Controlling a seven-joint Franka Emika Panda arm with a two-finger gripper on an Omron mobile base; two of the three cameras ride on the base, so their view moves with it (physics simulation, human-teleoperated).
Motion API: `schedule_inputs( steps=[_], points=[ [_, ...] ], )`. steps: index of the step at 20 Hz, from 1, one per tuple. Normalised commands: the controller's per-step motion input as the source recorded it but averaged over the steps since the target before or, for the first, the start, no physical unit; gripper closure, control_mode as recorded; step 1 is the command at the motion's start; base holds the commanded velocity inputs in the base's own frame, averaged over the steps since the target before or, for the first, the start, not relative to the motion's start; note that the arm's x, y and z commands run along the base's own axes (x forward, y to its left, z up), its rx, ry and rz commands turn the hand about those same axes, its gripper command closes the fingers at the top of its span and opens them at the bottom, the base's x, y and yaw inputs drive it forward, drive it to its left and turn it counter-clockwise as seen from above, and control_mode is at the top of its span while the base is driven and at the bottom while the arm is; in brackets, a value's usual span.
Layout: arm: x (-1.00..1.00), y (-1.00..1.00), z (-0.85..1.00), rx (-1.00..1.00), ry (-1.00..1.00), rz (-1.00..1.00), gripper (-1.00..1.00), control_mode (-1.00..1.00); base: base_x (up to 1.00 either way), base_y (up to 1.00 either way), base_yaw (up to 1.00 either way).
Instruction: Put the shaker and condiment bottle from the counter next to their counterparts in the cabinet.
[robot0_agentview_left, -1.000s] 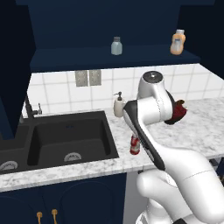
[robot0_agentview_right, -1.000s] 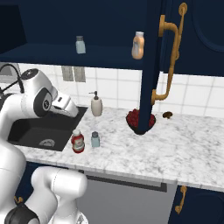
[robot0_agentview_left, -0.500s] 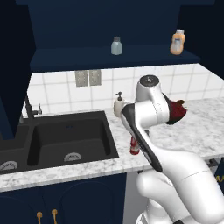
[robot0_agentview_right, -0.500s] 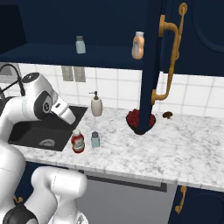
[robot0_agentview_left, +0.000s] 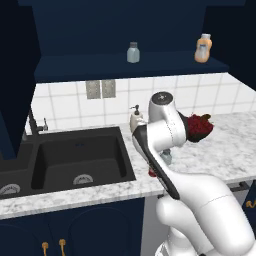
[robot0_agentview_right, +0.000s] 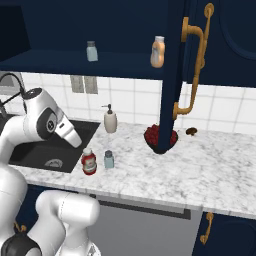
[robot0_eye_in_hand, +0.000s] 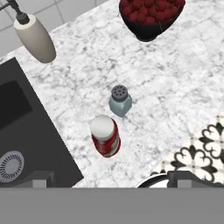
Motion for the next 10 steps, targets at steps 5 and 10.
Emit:
schedule_inputs(
  steps=[5, 10],
  points=[
    [0.16, 0.0, -0.17, 0.04, 0.0, 0.0, -1.0, -1.0, 0.0, 0.0, 0.0],
    [0.16, 0.0, -0.24, 0.01, 0.0, 0.0, -1.0, -1.0, 0.0, 0.0, 0.0]
  ],
)
